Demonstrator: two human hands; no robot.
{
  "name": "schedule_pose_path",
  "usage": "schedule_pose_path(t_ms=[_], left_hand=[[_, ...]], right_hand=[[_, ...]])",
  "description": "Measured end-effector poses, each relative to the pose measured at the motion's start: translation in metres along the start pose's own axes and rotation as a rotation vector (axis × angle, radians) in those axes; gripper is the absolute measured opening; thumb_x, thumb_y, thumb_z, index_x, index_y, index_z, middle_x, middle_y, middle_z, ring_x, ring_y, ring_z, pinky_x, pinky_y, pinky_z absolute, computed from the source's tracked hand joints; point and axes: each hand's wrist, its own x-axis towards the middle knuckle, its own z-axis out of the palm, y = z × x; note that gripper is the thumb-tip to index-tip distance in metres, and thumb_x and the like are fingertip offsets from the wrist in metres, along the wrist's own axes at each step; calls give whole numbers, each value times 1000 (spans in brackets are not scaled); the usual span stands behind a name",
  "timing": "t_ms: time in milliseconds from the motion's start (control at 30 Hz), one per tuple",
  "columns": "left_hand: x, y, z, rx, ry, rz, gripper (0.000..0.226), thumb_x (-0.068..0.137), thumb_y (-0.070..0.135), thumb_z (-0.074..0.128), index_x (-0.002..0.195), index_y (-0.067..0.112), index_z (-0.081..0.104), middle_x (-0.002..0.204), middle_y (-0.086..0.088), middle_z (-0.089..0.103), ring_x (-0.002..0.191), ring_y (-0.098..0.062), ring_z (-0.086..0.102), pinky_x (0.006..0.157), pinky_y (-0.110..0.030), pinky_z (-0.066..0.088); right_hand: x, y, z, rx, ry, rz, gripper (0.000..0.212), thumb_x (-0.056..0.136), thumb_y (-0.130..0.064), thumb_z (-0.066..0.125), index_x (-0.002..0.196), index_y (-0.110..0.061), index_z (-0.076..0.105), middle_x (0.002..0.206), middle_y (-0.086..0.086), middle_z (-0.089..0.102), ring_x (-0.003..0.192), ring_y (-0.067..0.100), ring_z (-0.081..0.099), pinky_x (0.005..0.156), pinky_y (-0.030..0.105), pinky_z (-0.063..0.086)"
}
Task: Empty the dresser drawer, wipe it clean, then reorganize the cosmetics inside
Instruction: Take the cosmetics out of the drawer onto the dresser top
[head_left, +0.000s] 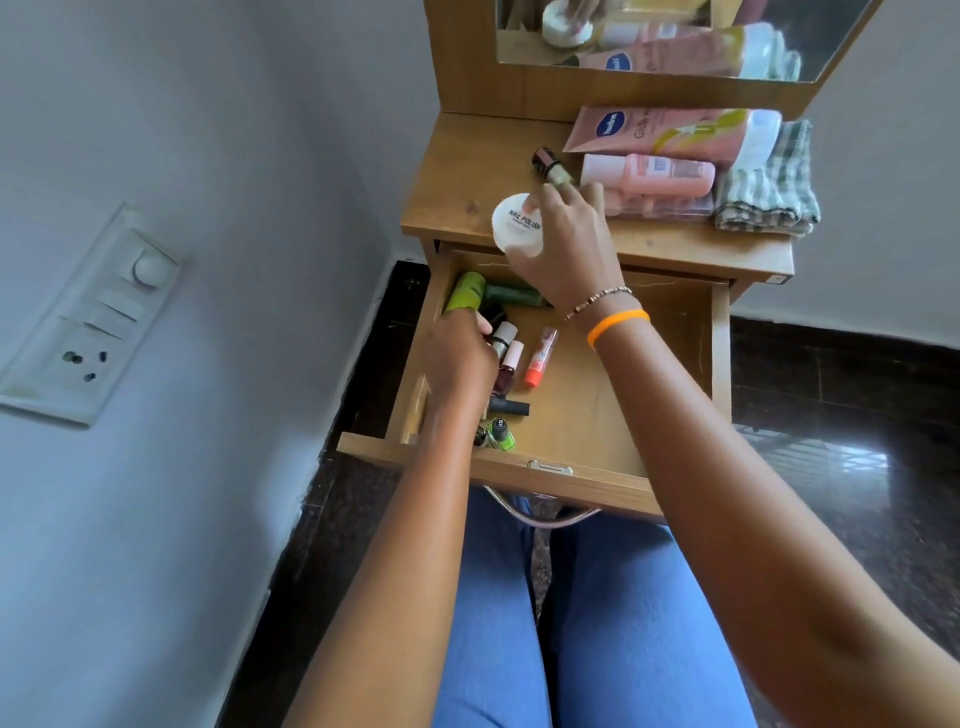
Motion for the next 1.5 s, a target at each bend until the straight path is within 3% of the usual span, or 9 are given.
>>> schedule_pose_path(t_ms=[100,200,300,400,500,700,1100,1267,1500], left_hand=[[-2,-5,-3,43,-70,16,29,86,-1,50,104,14,66,111,-3,65,100,-23,62,82,-32,50],[-2,-9,-5,66,-104,19,28,86,1,55,106,18,66,113,-4,65,100,-24,62,85,-36,52],[0,-7,-6,163,-121,23,34,88,1,52,113,20,64,118,-3,63,103,-25,62,81,-34,51],[1,1,-2,278,-177,52,35,91,0,46,121,11,60,119,-10,60,99,-28,59,77,-34,47],[2,8,2,360,-169,74,29,93,3,48,119,6,59,116,-15,60,98,-31,57,73,-35,45],[-3,20,9,508,-183,116,21,96,13,49,110,0,58,115,-17,60,107,-34,57,72,-33,40],[9,5,48,627,-300,55,54,89,22,63,132,0,39,133,-17,42,119,-36,51,84,-40,50],[7,3,51,537,-325,66,29,91,12,56,119,4,51,121,-17,55,111,-33,56,81,-41,49],[-4,16,16,215,-211,81,38,93,26,57,119,3,43,113,-13,60,102,-30,59,69,-34,40]], right_hand=[[5,1,8,-91,77,-4,33,82,-7,51,114,-2,59,128,14,53,113,36,43,95,37,41],[-16,-1,12,-52,227,-24,21,82,-3,51,99,-1,63,115,17,56,101,37,52,76,41,50],[-49,1,25,-8,0,144,15,89,-7,44,99,-4,55,113,16,49,93,40,56,60,36,39],[-68,12,42,-36,-377,387,35,92,-14,46,126,-5,42,127,19,43,110,45,53,79,43,45],[-66,15,57,63,-518,529,63,90,-24,50,142,-5,19,129,24,47,118,44,50,93,45,44],[-57,14,62,141,-508,572,63,90,-18,48,143,-8,15,124,25,53,112,44,54,90,45,46],[-72,48,14,212,-366,579,34,85,-39,59,102,-11,53,105,14,65,96,33,62,83,38,50],[-69,45,-5,256,-319,490,19,80,-20,66,93,-19,52,98,5,66,85,20,58,73,28,48],[-60,34,-26,361,-231,344,21,77,-17,69,90,-22,53,92,0,67,80,16,60,66,23,44]])
